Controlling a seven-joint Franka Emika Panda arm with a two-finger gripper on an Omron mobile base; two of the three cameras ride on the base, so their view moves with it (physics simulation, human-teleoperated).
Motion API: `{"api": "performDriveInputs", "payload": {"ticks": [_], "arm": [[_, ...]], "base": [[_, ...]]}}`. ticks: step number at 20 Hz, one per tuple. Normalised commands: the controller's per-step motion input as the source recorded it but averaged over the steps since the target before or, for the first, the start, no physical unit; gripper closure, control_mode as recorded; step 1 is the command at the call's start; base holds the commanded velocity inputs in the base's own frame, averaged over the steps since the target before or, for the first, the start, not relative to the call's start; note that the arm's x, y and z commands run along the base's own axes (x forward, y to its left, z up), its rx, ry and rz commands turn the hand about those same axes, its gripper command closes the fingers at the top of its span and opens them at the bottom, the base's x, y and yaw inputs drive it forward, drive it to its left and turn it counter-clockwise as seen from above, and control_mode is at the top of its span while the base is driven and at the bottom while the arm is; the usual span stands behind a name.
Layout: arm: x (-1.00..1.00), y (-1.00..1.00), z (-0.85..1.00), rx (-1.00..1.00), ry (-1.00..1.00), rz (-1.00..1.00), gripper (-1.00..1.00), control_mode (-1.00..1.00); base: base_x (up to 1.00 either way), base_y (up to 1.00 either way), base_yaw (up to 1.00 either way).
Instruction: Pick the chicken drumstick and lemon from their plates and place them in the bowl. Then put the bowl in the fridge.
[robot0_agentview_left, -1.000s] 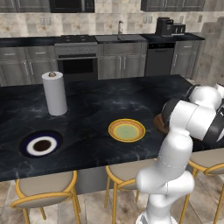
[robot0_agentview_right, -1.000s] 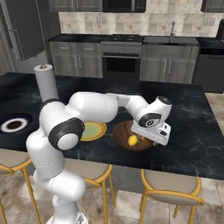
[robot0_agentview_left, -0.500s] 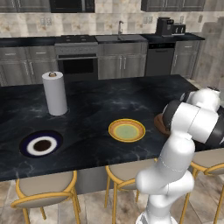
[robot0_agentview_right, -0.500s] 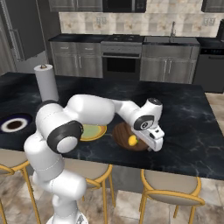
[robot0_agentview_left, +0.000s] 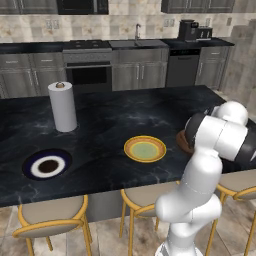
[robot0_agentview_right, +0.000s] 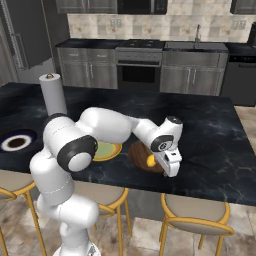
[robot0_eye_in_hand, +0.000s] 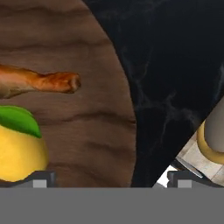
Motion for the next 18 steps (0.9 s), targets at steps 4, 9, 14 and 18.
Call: {"api": "performDriveInputs", "payload": {"ticks": [4,9,14,18], "arm": [[0.02,0.0,-0.2,0.13,0.0,-0.11,-1.0,-1.0],[0.0,0.0,-0.18,0.12,0.0,-0.13,-1.0,-1.0],[0.13,0.0,-0.16,0.06,0.0,-0.13,-1.0,-1.0],[0.07,0.0,-0.1,0.01,-0.01,-0.09,-1.0,-1.0]], "base": [[0.0,0.0,0.0],[0.0,0.0,0.0],[0.0,0.0,0.0],[0.0,0.0,0.0]]}}
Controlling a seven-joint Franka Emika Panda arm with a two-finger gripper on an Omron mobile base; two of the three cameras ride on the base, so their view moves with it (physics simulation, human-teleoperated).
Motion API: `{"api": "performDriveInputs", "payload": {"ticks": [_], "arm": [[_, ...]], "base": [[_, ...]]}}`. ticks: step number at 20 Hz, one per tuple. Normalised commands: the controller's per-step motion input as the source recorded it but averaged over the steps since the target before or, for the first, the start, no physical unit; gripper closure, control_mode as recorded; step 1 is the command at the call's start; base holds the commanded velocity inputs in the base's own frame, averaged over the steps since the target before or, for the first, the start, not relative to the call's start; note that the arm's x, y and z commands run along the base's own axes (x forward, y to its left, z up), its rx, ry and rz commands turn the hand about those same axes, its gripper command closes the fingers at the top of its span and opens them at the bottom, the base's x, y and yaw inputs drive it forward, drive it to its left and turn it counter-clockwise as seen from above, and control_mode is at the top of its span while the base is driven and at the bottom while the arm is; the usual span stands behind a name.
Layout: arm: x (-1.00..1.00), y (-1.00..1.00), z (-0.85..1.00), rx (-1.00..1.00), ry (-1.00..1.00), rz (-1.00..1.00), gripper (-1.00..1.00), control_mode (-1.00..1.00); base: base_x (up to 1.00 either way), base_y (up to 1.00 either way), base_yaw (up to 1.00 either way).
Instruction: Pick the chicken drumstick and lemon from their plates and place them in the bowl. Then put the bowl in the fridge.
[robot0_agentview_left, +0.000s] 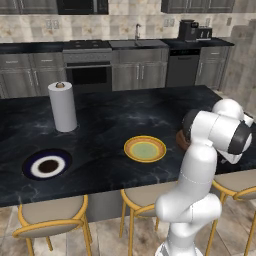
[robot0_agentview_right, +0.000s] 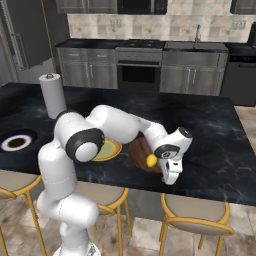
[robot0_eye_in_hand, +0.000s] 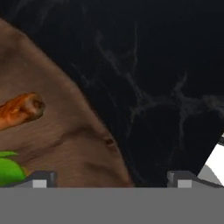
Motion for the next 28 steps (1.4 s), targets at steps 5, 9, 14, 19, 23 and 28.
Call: {"api": "performDriveInputs", "payload": {"ticks": [5,9,14,19,23,28], "arm": [[0.06,0.03,-0.08,0.0,-0.08,-0.07,1.0,-1.0],[-0.02,0.14,-0.01,0.0,-0.16,-0.02,1.0,-1.0],[-0.16,0.24,0.03,-0.04,-0.25,0.01,1.0,-1.0],[-0.21,0.23,0.03,-0.14,-0.22,0.11,1.0,-1.0],[-0.18,0.09,0.33,-0.21,-0.13,0.19,1.0,-1.0],[-0.31,0.0,0.54,-0.18,-0.02,0.19,1.0,-1.0]], "base": [[0.0,0.0,0.0],[0.0,0.0,0.0],[0.0,0.0,0.0],[0.0,0.0,0.0],[0.0,0.0,0.0],[0.0,0.0,0.0]]}}
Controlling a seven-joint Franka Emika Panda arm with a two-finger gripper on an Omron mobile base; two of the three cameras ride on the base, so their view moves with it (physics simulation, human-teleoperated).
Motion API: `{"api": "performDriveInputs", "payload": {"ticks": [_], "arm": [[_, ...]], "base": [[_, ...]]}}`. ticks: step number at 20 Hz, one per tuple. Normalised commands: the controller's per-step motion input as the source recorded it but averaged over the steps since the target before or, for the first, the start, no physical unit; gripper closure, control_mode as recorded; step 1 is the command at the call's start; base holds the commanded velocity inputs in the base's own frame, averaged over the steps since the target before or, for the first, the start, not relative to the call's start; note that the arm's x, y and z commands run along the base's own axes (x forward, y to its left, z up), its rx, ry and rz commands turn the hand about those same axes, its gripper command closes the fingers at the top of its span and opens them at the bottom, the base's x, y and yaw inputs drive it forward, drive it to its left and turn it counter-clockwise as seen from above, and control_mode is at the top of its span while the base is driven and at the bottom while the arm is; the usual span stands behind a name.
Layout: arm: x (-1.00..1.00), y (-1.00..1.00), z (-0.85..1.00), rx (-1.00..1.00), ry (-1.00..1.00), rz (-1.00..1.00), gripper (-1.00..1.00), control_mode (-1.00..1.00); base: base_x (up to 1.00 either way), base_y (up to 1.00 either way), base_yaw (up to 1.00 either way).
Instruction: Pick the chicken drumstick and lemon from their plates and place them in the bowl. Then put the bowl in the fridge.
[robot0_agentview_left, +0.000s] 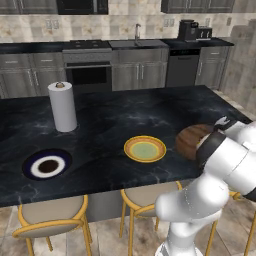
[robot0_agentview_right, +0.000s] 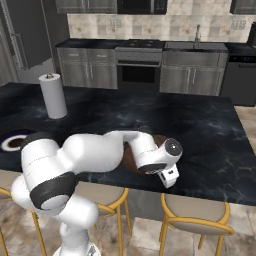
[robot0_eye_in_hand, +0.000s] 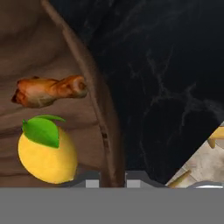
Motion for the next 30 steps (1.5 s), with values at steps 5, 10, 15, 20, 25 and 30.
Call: {"api": "performDriveInputs", "payload": {"ticks": [5,10,15,20,25,30], "arm": [[-0.24,0.0,0.66,-0.06,0.1,0.12,1.0,-1.0],[-0.34,0.02,0.59,0.02,0.23,0.01,1.0,-1.0],[-0.31,0.08,0.49,0.1,0.48,0.0,1.0,-1.0],[-0.37,0.15,0.41,0.17,0.36,-0.04,1.0,-1.0],[-0.33,0.24,0.38,0.25,-0.02,-0.17,1.0,-1.0],[-0.23,0.33,0.41,0.25,-0.25,-0.27,1.0,-1.0]], "base": [[0.0,0.0,0.0],[0.0,0.0,0.0],[0.0,0.0,0.0],[0.0,0.0,0.0],[0.0,0.0,0.0],[0.0,0.0,0.0]]}}
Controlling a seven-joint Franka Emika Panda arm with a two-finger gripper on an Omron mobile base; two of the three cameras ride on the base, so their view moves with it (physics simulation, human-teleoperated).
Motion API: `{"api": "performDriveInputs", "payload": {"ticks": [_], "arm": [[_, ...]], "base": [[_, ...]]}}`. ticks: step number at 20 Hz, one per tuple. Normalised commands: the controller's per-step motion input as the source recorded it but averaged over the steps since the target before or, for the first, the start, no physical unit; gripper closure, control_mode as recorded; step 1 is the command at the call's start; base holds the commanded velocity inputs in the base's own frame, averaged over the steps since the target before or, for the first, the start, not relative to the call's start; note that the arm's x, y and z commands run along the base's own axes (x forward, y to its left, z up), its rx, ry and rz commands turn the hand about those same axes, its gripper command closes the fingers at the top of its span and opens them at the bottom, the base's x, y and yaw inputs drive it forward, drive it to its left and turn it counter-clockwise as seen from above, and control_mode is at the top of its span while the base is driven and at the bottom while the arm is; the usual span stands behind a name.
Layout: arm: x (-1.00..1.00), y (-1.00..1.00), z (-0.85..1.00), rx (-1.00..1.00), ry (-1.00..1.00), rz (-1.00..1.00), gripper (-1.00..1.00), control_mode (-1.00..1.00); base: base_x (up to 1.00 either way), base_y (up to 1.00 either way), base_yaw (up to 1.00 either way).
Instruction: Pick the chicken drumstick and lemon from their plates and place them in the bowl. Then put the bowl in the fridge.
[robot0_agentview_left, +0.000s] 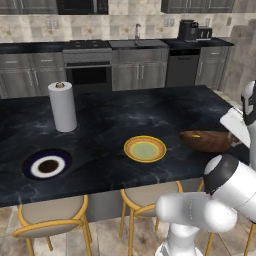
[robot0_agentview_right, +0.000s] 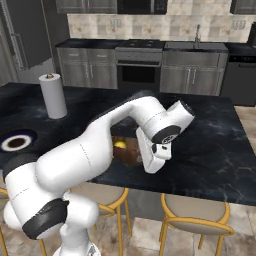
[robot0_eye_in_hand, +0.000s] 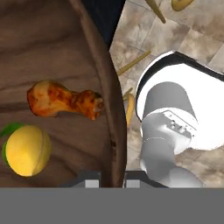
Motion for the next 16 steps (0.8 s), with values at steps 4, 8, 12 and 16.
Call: {"api": "performDriveInputs", "payload": {"ticks": [4,8,12,16], "arm": [[-0.19,0.42,0.33,0.15,-0.34,-0.26,1.0,-1.0],[-0.16,0.42,0.35,-0.08,-0.31,-0.14,1.0,-1.0],[-0.11,0.32,0.39,-0.42,-0.15,-0.03,1.0,-1.0],[-0.07,0.24,0.32,-0.65,0.02,0.0,1.0,-1.0]], "base": [[0.0,0.0,0.0],[0.0,0.0,0.0],[0.0,0.0,0.0],[0.0,0.0,0.0]]}}
